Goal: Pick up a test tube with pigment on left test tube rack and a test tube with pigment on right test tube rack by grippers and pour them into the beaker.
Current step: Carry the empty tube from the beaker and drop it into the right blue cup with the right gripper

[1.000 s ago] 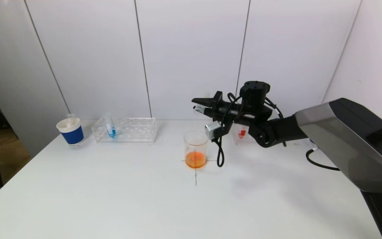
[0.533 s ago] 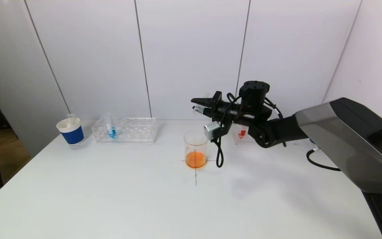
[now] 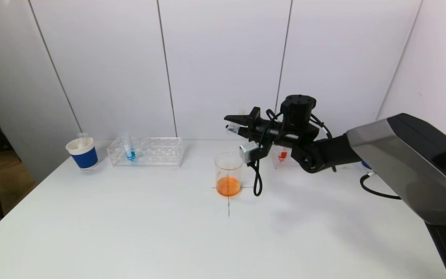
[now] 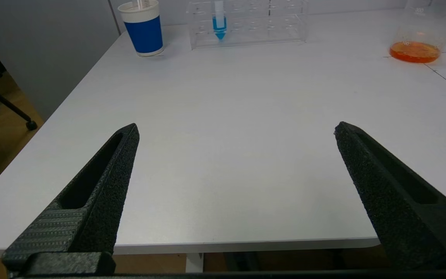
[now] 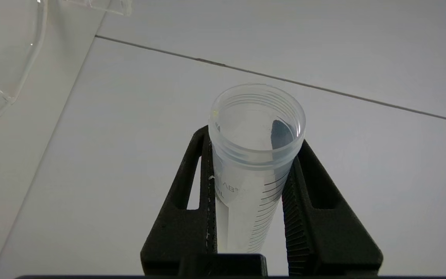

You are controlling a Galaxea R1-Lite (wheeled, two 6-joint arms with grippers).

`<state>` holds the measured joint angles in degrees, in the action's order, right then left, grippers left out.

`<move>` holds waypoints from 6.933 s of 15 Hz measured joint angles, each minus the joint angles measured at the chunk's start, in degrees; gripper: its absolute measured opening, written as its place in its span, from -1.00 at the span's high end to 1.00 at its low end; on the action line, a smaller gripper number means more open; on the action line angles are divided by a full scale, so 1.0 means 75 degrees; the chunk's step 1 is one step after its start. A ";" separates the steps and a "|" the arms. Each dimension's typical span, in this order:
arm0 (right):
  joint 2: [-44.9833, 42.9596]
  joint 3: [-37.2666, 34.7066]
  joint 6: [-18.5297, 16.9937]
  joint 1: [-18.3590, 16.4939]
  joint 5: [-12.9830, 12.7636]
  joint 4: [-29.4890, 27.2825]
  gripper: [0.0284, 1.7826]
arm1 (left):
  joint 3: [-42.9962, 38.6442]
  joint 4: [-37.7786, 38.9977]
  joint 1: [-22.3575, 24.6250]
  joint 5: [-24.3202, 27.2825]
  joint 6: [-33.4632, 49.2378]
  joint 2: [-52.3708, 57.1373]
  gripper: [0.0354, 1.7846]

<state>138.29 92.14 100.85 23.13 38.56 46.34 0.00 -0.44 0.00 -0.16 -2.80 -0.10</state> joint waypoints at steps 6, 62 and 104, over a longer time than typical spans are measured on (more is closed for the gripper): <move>-0.0192 -0.0013 -0.2139 -0.0063 -0.0478 0.0249 0.42 | 0.0000 0.0000 0.0000 0.0000 0.0003 0.0000 -0.98; -0.1747 -0.1321 -1.3689 -0.5133 -0.5003 -0.2853 0.42 | 0.0000 0.0000 0.0000 0.0000 0.0000 0.0000 -0.98; -0.1375 -0.2700 -1.3701 -0.5133 -0.5016 -0.1195 -0.98 | 0.0000 -0.0003 0.0000 0.0000 0.0003 0.0000 -0.98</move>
<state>127.98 71.89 -1.90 -15.37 0.94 37.38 0.00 -0.46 0.00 -0.16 -2.78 -0.10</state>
